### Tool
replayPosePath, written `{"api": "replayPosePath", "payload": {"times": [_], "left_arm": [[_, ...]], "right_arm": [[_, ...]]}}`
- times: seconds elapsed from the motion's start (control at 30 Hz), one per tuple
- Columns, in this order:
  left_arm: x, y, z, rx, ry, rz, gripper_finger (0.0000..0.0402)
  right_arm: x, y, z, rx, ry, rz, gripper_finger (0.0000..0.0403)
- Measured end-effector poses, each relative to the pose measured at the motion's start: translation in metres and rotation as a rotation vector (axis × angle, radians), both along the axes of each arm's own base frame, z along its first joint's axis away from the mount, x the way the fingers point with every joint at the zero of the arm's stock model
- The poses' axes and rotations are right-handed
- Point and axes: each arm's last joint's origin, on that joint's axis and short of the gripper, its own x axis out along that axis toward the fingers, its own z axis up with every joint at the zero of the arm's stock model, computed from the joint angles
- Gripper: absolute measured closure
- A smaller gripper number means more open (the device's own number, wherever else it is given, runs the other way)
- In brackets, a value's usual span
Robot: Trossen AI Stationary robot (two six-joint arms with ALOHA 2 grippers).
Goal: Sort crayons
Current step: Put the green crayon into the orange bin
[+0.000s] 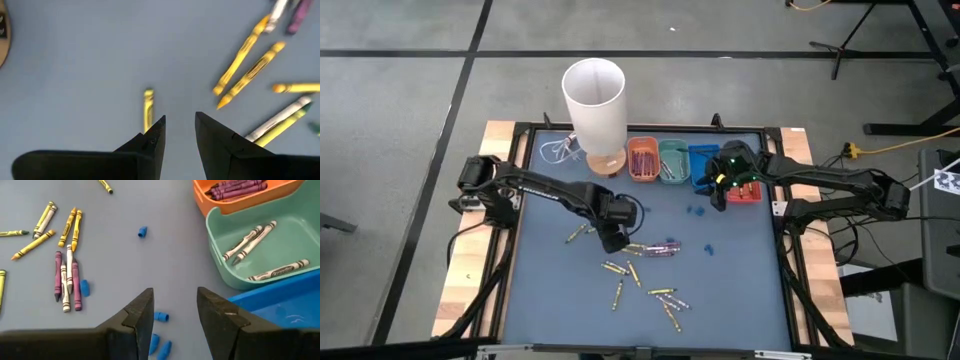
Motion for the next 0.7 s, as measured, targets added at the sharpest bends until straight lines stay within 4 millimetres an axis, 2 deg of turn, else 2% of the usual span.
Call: {"api": "replayPosePath", "payload": {"times": [0.4,0.57,0.7], "left_arm": [[-0.017,0.029,-0.031,-0.064,0.116,-0.075,0.0312],[-0.023,0.032,-0.047,-0.107,0.122,-0.092,0.0312],[-0.025,0.029,-0.052,-0.102,0.121,-0.098,0.0312]], "right_arm": [[0.007,-0.003,0.008,-0.054,-0.105,0.002,0.0253],[0.007,-0.003,0.008,-0.04,-0.104,-0.009,0.0253],[0.007,-0.003,0.008,-0.03,-0.103,-0.017,0.0253]]}}
